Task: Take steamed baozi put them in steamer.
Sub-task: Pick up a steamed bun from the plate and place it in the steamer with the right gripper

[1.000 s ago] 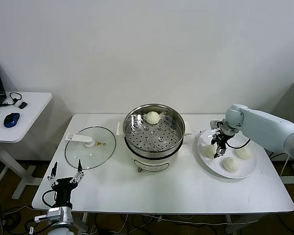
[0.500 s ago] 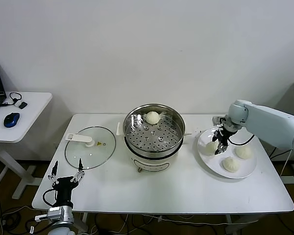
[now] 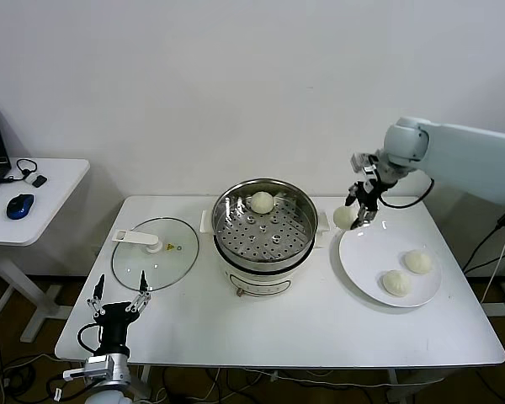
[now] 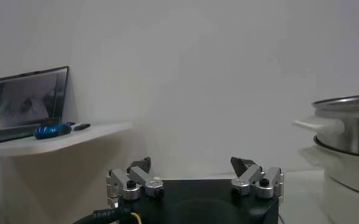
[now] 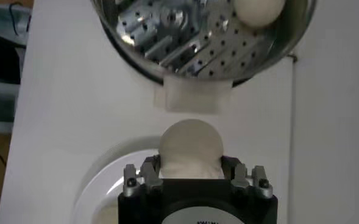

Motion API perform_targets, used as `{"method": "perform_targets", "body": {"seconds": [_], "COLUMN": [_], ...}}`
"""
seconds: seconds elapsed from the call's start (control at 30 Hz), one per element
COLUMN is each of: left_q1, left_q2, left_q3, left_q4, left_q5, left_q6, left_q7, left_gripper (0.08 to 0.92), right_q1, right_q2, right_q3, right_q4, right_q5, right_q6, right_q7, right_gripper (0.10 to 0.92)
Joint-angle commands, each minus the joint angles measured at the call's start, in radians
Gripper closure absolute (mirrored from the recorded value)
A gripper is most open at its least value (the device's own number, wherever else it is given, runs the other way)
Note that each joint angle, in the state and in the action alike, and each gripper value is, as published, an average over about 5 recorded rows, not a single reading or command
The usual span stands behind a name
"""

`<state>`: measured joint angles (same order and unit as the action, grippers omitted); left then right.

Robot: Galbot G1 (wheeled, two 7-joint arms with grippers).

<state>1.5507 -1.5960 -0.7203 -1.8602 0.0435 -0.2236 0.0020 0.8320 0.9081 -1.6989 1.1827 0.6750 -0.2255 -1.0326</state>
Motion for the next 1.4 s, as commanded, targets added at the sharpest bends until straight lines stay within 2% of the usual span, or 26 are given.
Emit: {"method": "perform_targets", "body": {"seconds": [0.03,0.47,0.73,1.0,1.4], "left_q1": [0.001,-0.004,-0.012,-0.017,-0.019], "left_q2": [0.003,0.015,0.018,0.019,0.017], "left_q3": [-0.003,-0.022,-0.023,-0.024,-0.022], "left_q4": [-0.018,-0.009,0.004,0.015,0.025], "left_q5": [-0.005,-0.019,-0.022,-0.023,-0.021], "left_q6": [0.003,0.007,0.008,0.005,-0.002], "left_q7": [0.001,0.004,0.006,0.006,0.006], "left_gripper": [0.177,0.177,0.177,0.177,0.177], "right_q1": [0.158,-0.036,-0.166,-0.219,-0.262], "right_q2": [0.117,0.380,0.483,0.557,0.568], "right_q3": [-0.032,0.119,0.148,0.150,0.152], "right_q4": [0.079,-0.071,-0.183,-0.281,-0.314], "right_q5": [0.155,0.156,0.117,0.091,0.028], "right_q6": [-0.029,-0.071,-0.084,-0.091,-0.090], "right_q7": [0.011,0.051,0.068,0.071,0.067], "right_gripper": [0.372,0.365,0.364,0.364,0.362]}}
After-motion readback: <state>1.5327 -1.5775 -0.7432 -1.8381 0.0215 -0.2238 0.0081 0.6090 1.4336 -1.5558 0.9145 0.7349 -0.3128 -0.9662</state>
